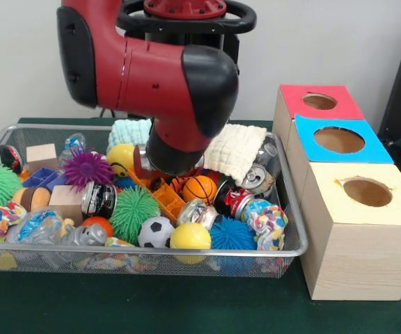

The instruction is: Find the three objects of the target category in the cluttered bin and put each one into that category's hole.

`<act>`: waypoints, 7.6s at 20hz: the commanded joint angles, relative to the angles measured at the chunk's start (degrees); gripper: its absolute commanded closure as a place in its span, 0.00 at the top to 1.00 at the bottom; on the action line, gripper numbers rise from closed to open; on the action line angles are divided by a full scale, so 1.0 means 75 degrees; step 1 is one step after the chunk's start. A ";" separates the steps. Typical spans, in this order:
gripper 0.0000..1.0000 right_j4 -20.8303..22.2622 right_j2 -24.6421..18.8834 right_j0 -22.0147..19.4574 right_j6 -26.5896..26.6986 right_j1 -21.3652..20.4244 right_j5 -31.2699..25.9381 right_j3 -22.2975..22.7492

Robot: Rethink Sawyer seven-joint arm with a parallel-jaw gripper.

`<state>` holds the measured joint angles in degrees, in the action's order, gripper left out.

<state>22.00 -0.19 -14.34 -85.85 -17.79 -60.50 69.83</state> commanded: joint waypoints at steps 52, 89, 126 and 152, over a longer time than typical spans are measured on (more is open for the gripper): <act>0.00 0.1727 0.2395 0.1635 0.0766 0.0380 -0.1387 -0.0757; 0.00 0.0325 0.0458 0.0187 0.0618 -0.0119 -0.1088 0.0254; 0.00 -0.0675 -0.1475 -0.0857 -0.0313 -0.0190 0.2447 0.1098; 0.00 -0.0549 -0.1193 -0.0652 -0.0234 0.0084 0.0895 0.0645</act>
<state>19.03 -6.44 -19.52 -85.86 -20.39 -48.05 75.98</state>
